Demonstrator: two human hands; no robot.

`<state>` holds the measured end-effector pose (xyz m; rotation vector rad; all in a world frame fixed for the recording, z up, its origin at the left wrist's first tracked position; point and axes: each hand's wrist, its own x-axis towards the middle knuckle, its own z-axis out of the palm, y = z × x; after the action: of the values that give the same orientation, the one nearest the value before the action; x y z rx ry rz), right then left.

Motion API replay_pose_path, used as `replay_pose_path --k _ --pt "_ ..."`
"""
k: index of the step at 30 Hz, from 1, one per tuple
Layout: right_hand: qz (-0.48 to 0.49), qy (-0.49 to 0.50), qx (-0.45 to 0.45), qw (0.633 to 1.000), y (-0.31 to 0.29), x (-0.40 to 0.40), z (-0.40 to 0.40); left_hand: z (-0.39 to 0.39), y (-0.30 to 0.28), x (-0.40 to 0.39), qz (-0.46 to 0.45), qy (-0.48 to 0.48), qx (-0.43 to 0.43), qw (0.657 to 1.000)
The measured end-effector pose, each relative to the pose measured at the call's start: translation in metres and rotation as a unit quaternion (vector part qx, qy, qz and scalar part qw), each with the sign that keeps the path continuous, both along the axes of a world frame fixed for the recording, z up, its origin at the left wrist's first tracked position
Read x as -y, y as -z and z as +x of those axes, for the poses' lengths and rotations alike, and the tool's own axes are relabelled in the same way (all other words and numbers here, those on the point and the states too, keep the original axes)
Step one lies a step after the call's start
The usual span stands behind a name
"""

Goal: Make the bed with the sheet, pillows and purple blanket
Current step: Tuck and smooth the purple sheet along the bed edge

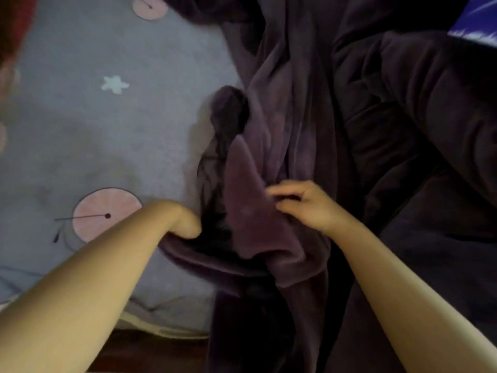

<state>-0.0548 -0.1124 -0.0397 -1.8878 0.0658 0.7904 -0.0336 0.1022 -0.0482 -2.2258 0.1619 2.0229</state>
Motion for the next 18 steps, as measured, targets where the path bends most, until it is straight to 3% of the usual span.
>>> replay_pose_path --k 1,3,5,6,7,9,10,11,13,15,18 --pt "-0.03 -0.07 -0.004 0.997 -0.001 -0.007 -0.006 -0.005 -0.006 -0.013 0.029 0.068 -0.036 0.997" --pt "-0.078 -0.141 0.0 0.987 -0.001 -0.016 -0.021 -0.011 -0.015 -0.032 0.055 0.103 -0.048 0.992" --pt "-0.127 -0.113 0.025 0.985 0.0 -0.015 -0.028 -0.01 -0.012 -0.046 0.034 0.01 0.1 0.994" --pt "-0.156 -0.08 0.039 0.984 0.001 -0.012 -0.029 -0.007 -0.01 -0.049 0.016 -0.097 0.211 0.973" --pt "-0.185 -0.043 0.047 0.981 0.002 -0.009 -0.03 -0.003 -0.007 -0.048 -0.015 -0.193 0.32 0.927" --pt "-0.247 0.01 0.057 0.967 0.007 -0.008 -0.03 0.006 -0.006 -0.032 -0.084 -0.298 0.449 0.838" --pt "-0.274 0.019 0.063 0.96 0.012 -0.008 -0.03 0.011 -0.002 -0.022 -0.112 -0.315 0.458 0.824" --pt "-0.292 0.027 0.064 0.954 0.016 -0.009 -0.028 0.014 0.002 -0.01 -0.13 -0.316 0.44 0.83" --pt "-0.291 0.078 0.038 0.953 0.026 -0.012 -0.024 0.01 0.013 0.014 -0.128 -0.307 0.365 0.869" --pt "-0.224 0.161 -0.025 0.961 0.033 -0.016 -0.015 0.002 0.026 0.03 -0.118 -0.317 0.34 0.877" --pt "-0.077 0.284 -0.121 0.948 0.036 -0.022 0.001 -0.001 0.022 0.03 -0.158 -0.39 0.314 0.851"
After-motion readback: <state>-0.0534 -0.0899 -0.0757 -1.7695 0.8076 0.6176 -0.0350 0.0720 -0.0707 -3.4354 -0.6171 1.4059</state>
